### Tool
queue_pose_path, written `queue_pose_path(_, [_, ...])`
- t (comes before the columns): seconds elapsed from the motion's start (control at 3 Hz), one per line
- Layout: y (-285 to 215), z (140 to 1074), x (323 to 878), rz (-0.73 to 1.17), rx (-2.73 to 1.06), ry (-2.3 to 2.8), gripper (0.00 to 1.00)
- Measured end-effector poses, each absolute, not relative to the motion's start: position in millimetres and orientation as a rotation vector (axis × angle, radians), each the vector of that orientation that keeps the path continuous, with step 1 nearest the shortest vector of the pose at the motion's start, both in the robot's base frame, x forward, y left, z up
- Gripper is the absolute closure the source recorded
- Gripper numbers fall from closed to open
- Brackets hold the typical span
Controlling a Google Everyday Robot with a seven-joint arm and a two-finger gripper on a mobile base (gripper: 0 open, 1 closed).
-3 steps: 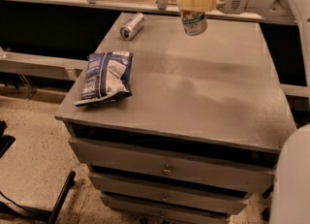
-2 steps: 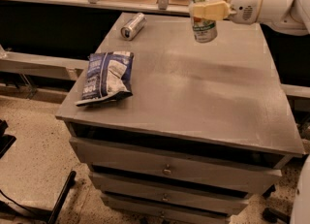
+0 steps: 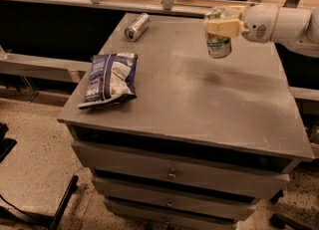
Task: Place 7up can upright
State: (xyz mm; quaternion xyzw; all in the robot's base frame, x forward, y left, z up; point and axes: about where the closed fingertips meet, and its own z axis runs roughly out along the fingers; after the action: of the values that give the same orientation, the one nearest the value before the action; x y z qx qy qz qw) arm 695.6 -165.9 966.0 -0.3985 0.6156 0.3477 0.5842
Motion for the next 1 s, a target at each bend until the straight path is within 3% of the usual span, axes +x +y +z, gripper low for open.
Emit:
queue_pose_path(0.33, [-153.2,948.3,705.8,0.796,-0.900,1.475,1.00])
queue_pose_path(1.0, [-139.1,951.4,695.4,1.019,-0.852,1.208,1.00])
